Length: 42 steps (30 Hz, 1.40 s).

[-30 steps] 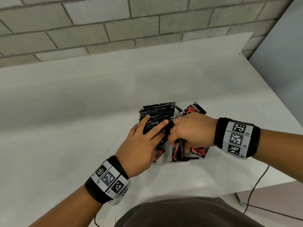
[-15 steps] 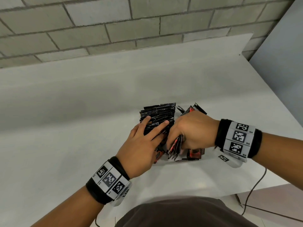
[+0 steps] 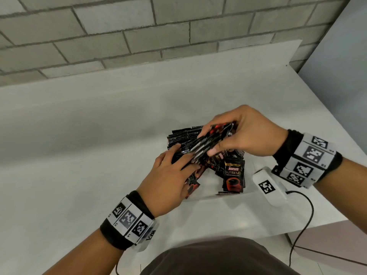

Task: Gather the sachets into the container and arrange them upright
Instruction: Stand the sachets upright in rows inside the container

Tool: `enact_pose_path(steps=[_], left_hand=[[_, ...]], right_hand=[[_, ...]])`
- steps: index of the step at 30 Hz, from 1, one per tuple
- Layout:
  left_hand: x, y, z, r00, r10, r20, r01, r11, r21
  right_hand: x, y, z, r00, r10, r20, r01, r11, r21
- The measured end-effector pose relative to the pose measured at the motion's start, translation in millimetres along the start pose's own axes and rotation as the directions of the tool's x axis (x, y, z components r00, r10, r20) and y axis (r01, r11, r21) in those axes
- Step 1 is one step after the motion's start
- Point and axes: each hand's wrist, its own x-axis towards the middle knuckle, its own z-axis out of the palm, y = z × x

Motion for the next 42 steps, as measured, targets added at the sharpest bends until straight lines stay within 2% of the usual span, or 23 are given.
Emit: enact_pose_path(steps=[5,10,13,16,18,20,21,25,28,31,35,38,42], left_hand=[[0.8,-0.7,-1.2,1.000,0.002,0.014,-0.002,0.999,-0.041],[0.8,0.5,-9.2,0.998,0.046,-0.036,-0.050,0.994,-0.093],[0.3,-1.2,-12.4,0.996,0.066,-0.052,-0.073,0.987,-0.146],[-3.6,-4.0,-25.4,0.987,0.006,-0.158,-0.056,0.948,-0.313],[-7.2,-6.3,-42.7,0.963,-0.130,-0.235,-0.008,0.860,-0.511],[-8.7,-8.8,-61.4,0.936,-0.261,-0.237,0.018,0.706,-0.708],[-8.1,-9.2,-70.1,0.934,-0.283,-0.217,0.009,0.626,-0.779],[1.5,-1.9,-92.0,0.973,-0.198,-0.115,-0.028,0.398,-0.917],[8.6,5.6,-94.2,0.976,-0.192,-0.098,-0.043,0.270,-0.962],[10.8,2.1,-88.1,0.972,-0.226,-0.068,-0.020,0.211,-0.977],[11.9,-0.3,-78.9,0.969,-0.244,-0.022,0.020,0.171,-0.985],[13.7,-0.2,-74.2,0.962,-0.271,-0.016,0.023,0.140,-0.990],[17.8,-3.3,-69.9,0.957,-0.289,-0.008,0.020,0.092,-0.996]], right_hand=[[0.7,-4.6,-12.6,0.986,-0.001,-0.167,0.023,0.991,0.129],[1.0,7.3,-6.8,0.981,0.125,-0.151,-0.092,0.973,0.214],[-0.8,8.0,-4.8,0.973,0.157,-0.171,-0.108,0.957,0.268],[-1.3,1.4,-6.3,0.967,0.151,-0.203,-0.096,0.962,0.254],[-1.0,-4.5,-7.7,0.967,0.138,-0.212,-0.086,0.968,0.234],[0.9,-9.6,-6.5,0.973,0.148,-0.178,-0.107,0.969,0.222],[2.0,-12.8,-4.1,0.977,0.155,-0.144,-0.120,0.966,0.229],[6.4,-27.2,15.7,0.987,0.161,0.010,-0.154,0.928,0.339],[9.7,-31.2,29.3,0.979,0.202,0.007,-0.189,0.905,0.382],[15.1,-25.1,35.8,0.979,0.199,-0.033,-0.188,0.961,0.203],[13.4,-19.6,42.7,0.981,0.190,-0.046,-0.180,0.971,0.154],[12.4,-15.5,45.6,0.987,0.160,-0.008,-0.159,0.982,0.106],[15.7,-16.4,43.5,0.982,0.184,0.050,-0.186,0.982,0.017]])
